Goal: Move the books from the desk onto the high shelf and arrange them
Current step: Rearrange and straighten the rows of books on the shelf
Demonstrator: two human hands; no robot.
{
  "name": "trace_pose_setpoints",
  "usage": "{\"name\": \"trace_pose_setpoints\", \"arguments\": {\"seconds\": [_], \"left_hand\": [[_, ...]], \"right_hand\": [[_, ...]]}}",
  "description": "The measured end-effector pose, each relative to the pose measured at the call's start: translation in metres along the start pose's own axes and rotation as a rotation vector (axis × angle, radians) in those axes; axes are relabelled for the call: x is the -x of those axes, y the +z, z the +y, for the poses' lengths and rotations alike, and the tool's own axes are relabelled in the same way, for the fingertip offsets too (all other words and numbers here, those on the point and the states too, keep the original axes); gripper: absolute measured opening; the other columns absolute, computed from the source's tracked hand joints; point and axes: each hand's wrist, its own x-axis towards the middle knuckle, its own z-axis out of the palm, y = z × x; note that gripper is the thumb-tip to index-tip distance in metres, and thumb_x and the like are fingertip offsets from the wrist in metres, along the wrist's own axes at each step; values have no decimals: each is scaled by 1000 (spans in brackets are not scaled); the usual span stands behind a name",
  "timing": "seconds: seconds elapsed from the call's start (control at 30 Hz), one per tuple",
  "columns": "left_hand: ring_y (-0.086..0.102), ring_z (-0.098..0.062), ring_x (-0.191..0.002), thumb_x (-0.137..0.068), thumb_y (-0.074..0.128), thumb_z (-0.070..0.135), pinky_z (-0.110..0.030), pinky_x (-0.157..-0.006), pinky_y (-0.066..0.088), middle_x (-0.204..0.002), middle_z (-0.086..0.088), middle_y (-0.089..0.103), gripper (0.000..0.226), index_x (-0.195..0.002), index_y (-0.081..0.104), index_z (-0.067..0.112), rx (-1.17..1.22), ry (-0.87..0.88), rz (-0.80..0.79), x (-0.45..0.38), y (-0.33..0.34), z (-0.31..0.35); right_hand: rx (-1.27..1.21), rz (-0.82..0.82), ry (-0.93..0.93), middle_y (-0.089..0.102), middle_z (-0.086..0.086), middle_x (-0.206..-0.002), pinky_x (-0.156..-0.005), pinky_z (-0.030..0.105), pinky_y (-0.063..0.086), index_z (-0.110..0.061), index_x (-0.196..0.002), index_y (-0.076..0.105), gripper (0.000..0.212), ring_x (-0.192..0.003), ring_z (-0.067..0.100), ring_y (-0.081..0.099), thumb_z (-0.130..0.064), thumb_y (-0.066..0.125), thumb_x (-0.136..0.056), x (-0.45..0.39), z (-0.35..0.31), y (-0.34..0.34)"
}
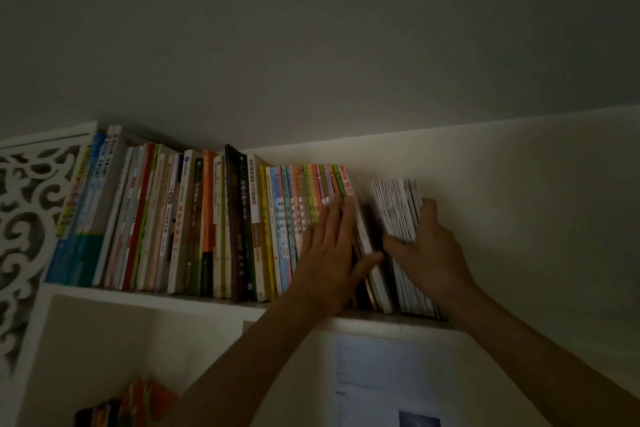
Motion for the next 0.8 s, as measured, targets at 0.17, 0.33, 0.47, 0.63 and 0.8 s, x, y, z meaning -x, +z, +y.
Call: {"name": "trace_pose_setpoints", "arguments": {"seconds": [0.17,0.33,0.47,0.63,0.8], "left_hand": [[-32,-12,-132,-68,22,87,-46,-100,-17,-144,6,-39,98,-130,-35,35,-90,-49,-112,1,-5,-31],[-37,-16,-131,-57,21,88,-47,-101,-17,-142,8,-43,110,-129,-37,28,-22,-96,-106,-3,5,-36],[-37,-14,-131,-67,36,85,-44,-103,-17,-139,10,-44,108,-131,-34,32,-6,-21,-132,2,-3,-46],[-50,-20,-121,-44,24,90,-45,-100,-24,-127,4,-58,122,-122,-48,30,-113,28,-220,8,-1,-57],[-43,-21,-129,-59,50,81,-42,-103,-19,-139,0,-49,125,-129,-40,29,-104,56,-222,3,-4,-67]], "right_hand": [[-8,-73,-54,60,0,-107,-69,27,47,-20,-122,32,46,-84,20,59,-31,61,-88,-2,-7,11],[-44,-141,-76,57,2,-123,-89,35,49,-21,-132,27,58,-104,22,59,-35,61,-87,-3,-6,8],[-50,-200,-72,53,-5,-126,-93,30,45,-23,-137,24,69,-107,15,56,-35,65,-84,1,-8,9],[-41,-123,15,55,2,-125,-83,28,46,-22,-135,24,73,-100,19,56,-28,72,-80,-2,-14,24],[71,8,6,48,6,-135,-90,37,48,-24,-142,15,79,-112,30,56,-35,67,-82,-2,-20,53]]}}
